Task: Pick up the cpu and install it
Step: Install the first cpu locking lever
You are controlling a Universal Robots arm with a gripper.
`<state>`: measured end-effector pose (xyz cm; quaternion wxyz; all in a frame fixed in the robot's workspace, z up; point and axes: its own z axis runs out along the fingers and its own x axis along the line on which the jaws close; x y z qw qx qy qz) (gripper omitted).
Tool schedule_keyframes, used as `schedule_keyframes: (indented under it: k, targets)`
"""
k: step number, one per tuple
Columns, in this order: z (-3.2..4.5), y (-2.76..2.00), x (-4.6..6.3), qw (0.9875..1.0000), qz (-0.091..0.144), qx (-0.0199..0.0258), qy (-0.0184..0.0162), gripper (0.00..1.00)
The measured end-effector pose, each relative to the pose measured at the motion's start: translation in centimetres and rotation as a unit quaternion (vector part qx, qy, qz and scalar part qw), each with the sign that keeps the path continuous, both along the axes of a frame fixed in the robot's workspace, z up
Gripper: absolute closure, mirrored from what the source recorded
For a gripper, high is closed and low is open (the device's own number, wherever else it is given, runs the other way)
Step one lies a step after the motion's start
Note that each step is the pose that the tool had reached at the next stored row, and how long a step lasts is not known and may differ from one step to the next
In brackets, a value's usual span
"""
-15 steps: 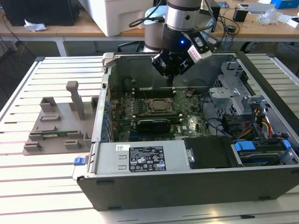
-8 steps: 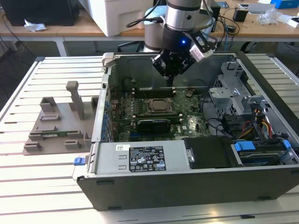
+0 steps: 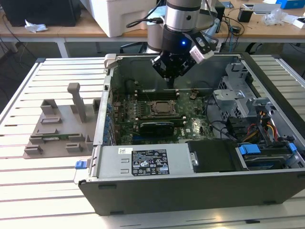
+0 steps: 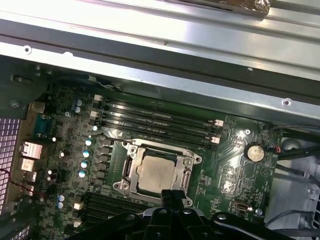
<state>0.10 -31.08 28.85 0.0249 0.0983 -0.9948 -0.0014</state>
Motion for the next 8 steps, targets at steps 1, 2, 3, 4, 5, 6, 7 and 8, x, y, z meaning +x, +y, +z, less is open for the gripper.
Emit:
schedule_keyframes:
  k: [1, 2, 3, 4, 5, 6, 7, 8]
  targets:
    - [0.00, 0.00, -0.1, 1.0000, 0.000, 0.0000, 0.0000, 0.89]
    - [0.00, 0.00, -0.2, 1.0000, 0.000, 0.0000, 0.0000, 0.89]
    - [0.00, 0.00, -0.3, 1.0000, 0.000, 0.0000, 0.0000, 0.89]
    - [0.00, 0.00, -0.4, 1.0000, 0.000, 0.0000, 0.0000, 0.89]
    - [0.00, 0.00, -0.6, 1.0000, 0.000, 0.0000, 0.0000, 0.89]
    - [0.00, 0.00, -0.9, 1.0000, 0.000, 0.0000, 0.0000, 0.89]
    - [0.00, 0.00, -1.0, 1.0000, 0.000, -0.0001, 0.0000, 0.89]
    - [0.00, 0.00, -1.1, 1.0000, 0.000, 0.0000, 0.0000, 0.89]
